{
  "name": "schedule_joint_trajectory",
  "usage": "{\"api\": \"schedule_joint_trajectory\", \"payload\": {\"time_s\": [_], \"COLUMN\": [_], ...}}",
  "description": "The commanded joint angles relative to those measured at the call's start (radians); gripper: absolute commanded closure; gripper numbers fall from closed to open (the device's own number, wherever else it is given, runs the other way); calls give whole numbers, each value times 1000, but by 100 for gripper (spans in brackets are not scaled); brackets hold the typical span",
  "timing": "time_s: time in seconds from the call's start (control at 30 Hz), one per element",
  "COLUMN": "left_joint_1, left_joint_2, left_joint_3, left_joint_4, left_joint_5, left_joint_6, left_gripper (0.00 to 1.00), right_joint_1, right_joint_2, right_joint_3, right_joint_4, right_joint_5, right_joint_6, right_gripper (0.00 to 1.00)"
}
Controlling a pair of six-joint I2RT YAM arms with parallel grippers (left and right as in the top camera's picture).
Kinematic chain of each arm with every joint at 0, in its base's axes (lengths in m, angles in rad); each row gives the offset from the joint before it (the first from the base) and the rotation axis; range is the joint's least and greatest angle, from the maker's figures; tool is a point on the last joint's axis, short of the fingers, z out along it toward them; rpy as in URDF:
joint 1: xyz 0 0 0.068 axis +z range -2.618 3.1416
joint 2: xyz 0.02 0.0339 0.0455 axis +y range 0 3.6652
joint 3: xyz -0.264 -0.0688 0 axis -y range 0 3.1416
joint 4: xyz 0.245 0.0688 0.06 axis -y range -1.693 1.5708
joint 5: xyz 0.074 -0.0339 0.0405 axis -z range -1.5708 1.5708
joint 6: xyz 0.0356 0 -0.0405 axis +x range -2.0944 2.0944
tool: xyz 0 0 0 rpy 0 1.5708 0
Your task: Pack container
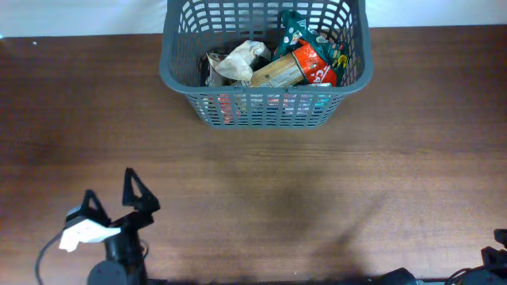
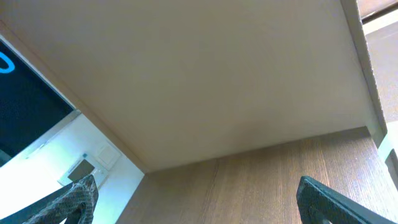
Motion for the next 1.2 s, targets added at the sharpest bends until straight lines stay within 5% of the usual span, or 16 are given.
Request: {"api": "schedule_joint_trajectory", "payload": {"time_s": [0.0, 1.17], "left_joint_1": [16, 16], "left_joint_2": [-5, -4], "left_joint_3": [-109, -253], "left_joint_4": [101, 95], "left_joint_5": [59, 140], "left_joint_6": [14, 71], "left_gripper": [1, 1], "right_joint_1": [7, 7], "right_joint_2": [-6, -6], "right_joint_3": [10, 10], "right_joint_4": [0, 0], "right_joint_5": [12, 12], "right_joint_6": [0, 0], "right_gripper": [1, 1]}}
